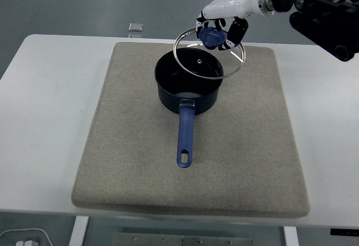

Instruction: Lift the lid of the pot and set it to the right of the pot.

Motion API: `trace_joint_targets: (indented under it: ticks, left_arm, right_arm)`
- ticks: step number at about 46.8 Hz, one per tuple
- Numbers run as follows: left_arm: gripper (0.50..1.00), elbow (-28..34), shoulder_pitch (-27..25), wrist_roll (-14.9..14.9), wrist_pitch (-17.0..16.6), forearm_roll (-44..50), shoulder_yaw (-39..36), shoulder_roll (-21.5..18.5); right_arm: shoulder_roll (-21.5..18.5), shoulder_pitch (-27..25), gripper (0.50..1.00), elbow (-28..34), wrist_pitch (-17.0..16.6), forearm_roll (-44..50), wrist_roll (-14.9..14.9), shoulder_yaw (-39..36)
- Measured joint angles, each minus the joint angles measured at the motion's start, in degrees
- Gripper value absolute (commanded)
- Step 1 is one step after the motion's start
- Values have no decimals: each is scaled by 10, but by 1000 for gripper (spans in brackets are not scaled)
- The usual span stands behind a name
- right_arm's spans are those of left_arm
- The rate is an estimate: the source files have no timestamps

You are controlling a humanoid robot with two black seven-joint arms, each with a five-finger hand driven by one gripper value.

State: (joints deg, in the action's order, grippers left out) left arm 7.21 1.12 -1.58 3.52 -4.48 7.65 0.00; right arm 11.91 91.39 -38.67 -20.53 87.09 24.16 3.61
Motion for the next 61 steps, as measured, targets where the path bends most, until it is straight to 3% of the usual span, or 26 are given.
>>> trace_joint_targets:
  ticks: [16,29,41,61]
  left_arm:
    - [1000,0,-1,0,0,0,0,0]
    - [1000,0,0,0,0,0,0,0]
    - [1000,0,0,0,0,0,0,0]
    - [1000,0,-1,0,0,0,0,0]
  right_arm:
    - [60,-2,502,1,-10,2,5,4]
    - [94,-36,500,11,-4,4,3,2]
    - [96,-81,500,51,23,3,4,0]
    - [84,-142,500,69,69,2,3,-1]
